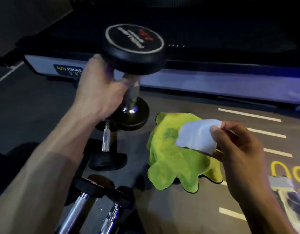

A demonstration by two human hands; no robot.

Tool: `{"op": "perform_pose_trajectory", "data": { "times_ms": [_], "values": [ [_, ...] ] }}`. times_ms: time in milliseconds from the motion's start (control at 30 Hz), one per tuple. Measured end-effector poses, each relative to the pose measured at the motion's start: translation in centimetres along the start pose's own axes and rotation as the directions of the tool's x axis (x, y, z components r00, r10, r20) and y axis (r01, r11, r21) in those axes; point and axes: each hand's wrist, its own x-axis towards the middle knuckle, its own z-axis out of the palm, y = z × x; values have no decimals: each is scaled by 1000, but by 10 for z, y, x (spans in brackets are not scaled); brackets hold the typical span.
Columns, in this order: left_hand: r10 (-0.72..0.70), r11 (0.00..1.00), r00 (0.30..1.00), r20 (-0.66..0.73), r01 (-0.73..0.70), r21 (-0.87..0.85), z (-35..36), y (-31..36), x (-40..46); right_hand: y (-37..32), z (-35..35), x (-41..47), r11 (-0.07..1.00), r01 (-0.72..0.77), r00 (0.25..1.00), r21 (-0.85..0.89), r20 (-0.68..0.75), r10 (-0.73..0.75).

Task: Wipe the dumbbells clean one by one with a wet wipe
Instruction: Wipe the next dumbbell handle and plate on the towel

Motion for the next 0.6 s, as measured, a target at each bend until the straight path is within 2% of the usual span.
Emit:
{"op": "perform_pose_trajectory", "data": {
  "times_ms": [100, 300, 467, 600],
  "values": [
    [48, 991, 998, 42, -43, -124, 24, 23, 3, -6, -8, -6, 999, 4, 999, 48, -39, -2],
    [3, 969, 985, 173, 40, -245, 68, 33, -25, -8, -27, -14, 999, 54, 993, 1, -104, -54],
    [-30, 971, 986, 163, 68, -231, 91, 32, -38, -7, -35, -21, 990, 113, 985, -81, -120, -122],
    [-56, 962, 987, 149, 93, -258, 91, 26, -43, -8, -38, -26, 984, 166, 978, -69, -119, -174]
  ]
}}
